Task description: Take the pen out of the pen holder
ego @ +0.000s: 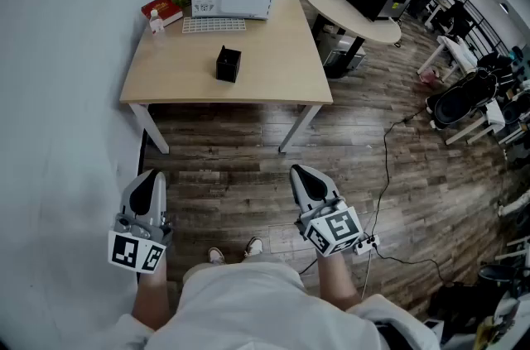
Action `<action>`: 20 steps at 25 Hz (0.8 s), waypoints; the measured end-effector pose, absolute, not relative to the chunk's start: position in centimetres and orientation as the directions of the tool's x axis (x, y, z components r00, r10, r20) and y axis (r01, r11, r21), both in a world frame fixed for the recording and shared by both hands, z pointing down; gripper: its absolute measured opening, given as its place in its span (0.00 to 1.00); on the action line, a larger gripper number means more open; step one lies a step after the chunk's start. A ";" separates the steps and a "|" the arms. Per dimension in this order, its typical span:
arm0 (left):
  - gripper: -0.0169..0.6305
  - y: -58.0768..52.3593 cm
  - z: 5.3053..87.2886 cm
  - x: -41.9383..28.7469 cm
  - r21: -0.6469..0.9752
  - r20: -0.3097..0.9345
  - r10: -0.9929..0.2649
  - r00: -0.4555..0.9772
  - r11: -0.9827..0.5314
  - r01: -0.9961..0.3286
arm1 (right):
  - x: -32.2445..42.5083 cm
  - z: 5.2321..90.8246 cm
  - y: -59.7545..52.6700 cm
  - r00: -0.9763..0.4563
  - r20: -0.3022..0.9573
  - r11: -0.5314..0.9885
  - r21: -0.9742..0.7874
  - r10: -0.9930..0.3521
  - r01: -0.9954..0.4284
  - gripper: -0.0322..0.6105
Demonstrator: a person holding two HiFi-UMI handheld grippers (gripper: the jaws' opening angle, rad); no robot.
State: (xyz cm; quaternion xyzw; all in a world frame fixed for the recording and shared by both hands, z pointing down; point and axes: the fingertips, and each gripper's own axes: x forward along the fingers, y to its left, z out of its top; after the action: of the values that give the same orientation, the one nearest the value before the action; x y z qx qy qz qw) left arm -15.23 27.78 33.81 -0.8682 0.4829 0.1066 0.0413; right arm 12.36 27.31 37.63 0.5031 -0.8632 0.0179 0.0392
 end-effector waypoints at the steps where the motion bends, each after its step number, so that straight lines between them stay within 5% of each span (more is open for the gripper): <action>1: 0.05 27.5 33.6 -15.1 0.031 -0.230 -0.831 0.507 -0.527 -0.849 | 12.5 37.6 27.0 -0.492 0.087 0.495 0.010 -0.866 -0.869 0.05; 20: 0.05 24.5 33.2 -13.3 0.027 -0.226 -0.841 0.491 -0.509 -0.860 | 12.1 36.6 23.7 -0.593 0.032 0.593 0.009 -0.805 -0.805 0.05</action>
State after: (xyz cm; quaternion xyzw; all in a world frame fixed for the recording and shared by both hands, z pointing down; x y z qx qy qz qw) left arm -13.33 24.52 33.24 -0.8622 0.4934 0.1057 0.0448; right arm 12.15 23.71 36.61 0.4510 -0.8924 0.0033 0.0162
